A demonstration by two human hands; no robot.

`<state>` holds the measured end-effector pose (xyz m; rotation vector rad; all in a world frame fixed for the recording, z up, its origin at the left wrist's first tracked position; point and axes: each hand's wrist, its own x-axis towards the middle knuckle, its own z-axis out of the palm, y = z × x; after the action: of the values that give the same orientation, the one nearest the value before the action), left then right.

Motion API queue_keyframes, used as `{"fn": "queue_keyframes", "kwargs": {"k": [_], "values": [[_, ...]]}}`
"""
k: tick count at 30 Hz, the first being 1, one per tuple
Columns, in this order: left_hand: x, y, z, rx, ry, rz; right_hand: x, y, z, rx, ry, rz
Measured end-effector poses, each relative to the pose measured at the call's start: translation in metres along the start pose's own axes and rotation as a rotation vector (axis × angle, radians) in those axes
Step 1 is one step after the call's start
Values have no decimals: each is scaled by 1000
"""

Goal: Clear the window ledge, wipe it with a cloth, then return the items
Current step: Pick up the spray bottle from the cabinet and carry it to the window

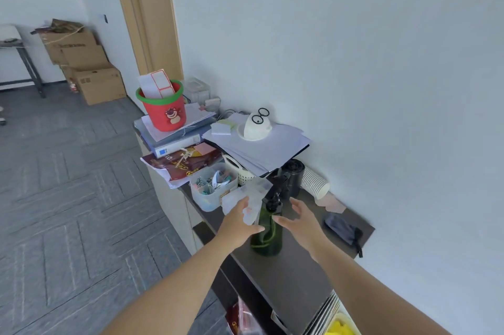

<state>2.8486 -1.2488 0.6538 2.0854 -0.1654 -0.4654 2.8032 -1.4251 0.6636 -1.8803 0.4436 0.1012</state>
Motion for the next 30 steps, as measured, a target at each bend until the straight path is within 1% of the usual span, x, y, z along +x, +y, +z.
{"fn": "queue_keyframes", "kwargs": {"k": [4,6,10,15,16,17,19,21,22,24,27,30], "values": [[36,-18,17,71,-102,47,28,11,10,100,-87,-19],[44,-20,21,121,-116,102,31,11,10,81,-111,-43],[39,3,20,228,-169,183,19,0,0,17,-47,-31],[16,68,14,257,-274,291,-34,-42,-49,46,42,-17],[2,97,16,284,-348,357,-65,-53,-70,82,129,-4],[-10,119,17,306,-400,400,-86,-61,-86,108,181,2],[-18,143,21,319,-433,467,-105,-74,-103,87,229,-20],[-27,168,24,307,-426,520,-123,-86,-120,51,254,-41],[-38,183,30,307,-454,573,-145,-92,-132,52,300,-35],[-71,213,47,320,-524,663,-199,-98,-154,67,421,-34],[-127,245,79,256,-631,770,-280,-92,-174,70,590,-37],[-211,266,122,208,-798,871,-384,-69,-182,121,809,-26]]}}
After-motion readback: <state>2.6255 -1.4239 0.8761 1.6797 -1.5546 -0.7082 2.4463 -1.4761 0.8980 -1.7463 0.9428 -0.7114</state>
